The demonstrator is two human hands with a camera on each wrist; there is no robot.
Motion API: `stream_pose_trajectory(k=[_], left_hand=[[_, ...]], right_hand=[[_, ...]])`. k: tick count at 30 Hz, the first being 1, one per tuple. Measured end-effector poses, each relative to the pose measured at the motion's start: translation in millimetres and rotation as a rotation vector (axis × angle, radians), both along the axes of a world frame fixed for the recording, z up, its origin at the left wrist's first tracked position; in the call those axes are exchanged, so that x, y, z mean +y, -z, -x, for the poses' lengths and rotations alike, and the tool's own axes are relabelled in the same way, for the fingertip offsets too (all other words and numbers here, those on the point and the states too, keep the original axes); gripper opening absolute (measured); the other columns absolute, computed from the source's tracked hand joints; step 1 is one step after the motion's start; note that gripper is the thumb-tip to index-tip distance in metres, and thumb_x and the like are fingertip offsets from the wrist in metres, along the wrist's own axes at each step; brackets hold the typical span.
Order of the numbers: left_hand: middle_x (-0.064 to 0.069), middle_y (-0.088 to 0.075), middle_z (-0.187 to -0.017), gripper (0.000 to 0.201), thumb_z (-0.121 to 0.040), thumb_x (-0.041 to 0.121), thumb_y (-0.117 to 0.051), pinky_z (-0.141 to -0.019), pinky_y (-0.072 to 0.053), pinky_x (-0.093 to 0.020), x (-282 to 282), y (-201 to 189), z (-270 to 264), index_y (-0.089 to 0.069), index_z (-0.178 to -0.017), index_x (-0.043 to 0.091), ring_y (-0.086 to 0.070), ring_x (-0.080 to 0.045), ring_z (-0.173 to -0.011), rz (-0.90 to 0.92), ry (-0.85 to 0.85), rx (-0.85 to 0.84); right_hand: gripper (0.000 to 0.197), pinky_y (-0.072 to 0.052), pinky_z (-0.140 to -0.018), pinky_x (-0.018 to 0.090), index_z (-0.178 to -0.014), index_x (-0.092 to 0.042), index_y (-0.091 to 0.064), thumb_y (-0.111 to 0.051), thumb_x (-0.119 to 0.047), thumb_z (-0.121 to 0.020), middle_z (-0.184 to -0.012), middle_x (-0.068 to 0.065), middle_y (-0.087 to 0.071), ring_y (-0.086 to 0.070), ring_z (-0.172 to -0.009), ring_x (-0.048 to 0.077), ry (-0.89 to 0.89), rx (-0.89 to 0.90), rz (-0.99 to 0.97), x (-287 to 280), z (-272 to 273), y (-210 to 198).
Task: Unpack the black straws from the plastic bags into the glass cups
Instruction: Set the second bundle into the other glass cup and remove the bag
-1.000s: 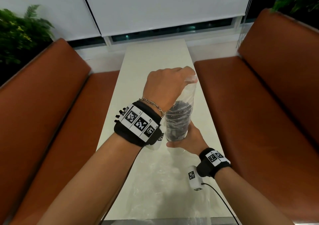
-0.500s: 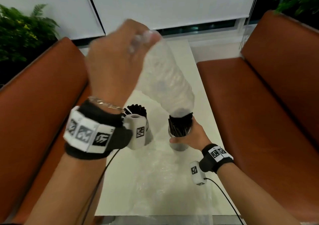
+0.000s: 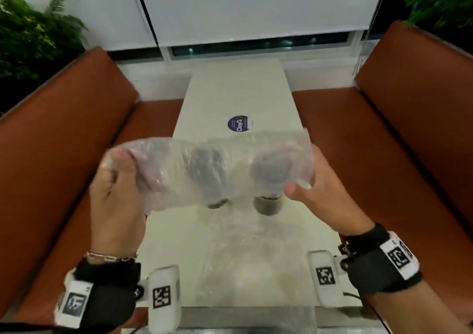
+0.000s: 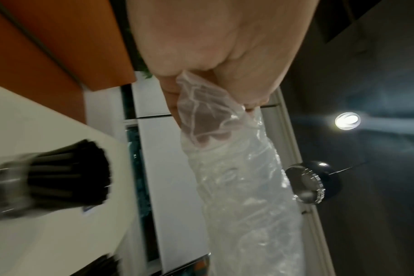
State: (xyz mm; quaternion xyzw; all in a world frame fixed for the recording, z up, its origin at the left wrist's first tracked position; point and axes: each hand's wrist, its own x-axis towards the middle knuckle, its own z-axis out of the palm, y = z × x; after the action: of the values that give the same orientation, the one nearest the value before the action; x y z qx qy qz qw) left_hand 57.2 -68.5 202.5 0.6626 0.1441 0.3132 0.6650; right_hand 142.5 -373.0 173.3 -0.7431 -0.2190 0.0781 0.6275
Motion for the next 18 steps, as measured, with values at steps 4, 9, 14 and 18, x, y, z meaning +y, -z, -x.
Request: stream_pose_trajectory(k=[4,9,14,18], left_hand=[[0.008,-0.069,-0.077,0.044,-0.107,0.051,-0.040,-0.059,-0.062,-0.024,-12,48,16,-0.066,-0.103,0.016,-0.067,-0.010,-0.069,-0.085,-0.036,0.188],[-0.008,-0.066,-0.084,0.063,-0.105,0.064,-0.029,-0.043,-0.058,-0.035,-26,126,38,-0.057,-0.100,0.008,-0.070,-0.028,-0.064,-0.112,-0.040,0.626],[-0.008,-0.067,-0.081,0.049,-0.108,0.047,-0.035,-0.064,-0.040,-0.034,-21,193,58,-0.065,-0.108,0.009,-0.063,-0.036,-0.076,-0.373,-0.143,0.742],[-0.012,-0.069,-0.068,0.038,-0.105,0.042,-0.050,-0.061,-0.040,-0.033,-2,221,62,-0.069,-0.105,0.010,-0.059,-0.037,-0.062,-0.501,-0.123,0.732]], right_hand=[[0.039,-0.060,-0.096,0.040,-0.099,-0.011,-0.077,-0.065,-0.048,-0.094,-0.103,0.003,-0.078,-0.075,-0.101,0.015,0.131,0.058,0.028,16,29,6],[0.039,-0.048,-0.054,0.019,-0.078,-0.015,-0.059,-0.054,-0.042,-0.105,-0.066,0.003,-0.063,-0.057,-0.048,0.007,0.367,-0.016,0.225,19,66,50],[0.030,-0.040,-0.050,0.014,-0.084,-0.015,-0.064,-0.057,-0.035,-0.105,-0.056,0.010,-0.060,-0.057,-0.048,0.011,0.491,0.045,0.334,6,88,100],[0.026,-0.043,-0.055,0.027,-0.087,-0.023,-0.069,-0.057,-0.040,-0.103,-0.050,0.003,-0.063,-0.058,-0.045,0.006,0.541,0.192,0.394,-11,101,135]])
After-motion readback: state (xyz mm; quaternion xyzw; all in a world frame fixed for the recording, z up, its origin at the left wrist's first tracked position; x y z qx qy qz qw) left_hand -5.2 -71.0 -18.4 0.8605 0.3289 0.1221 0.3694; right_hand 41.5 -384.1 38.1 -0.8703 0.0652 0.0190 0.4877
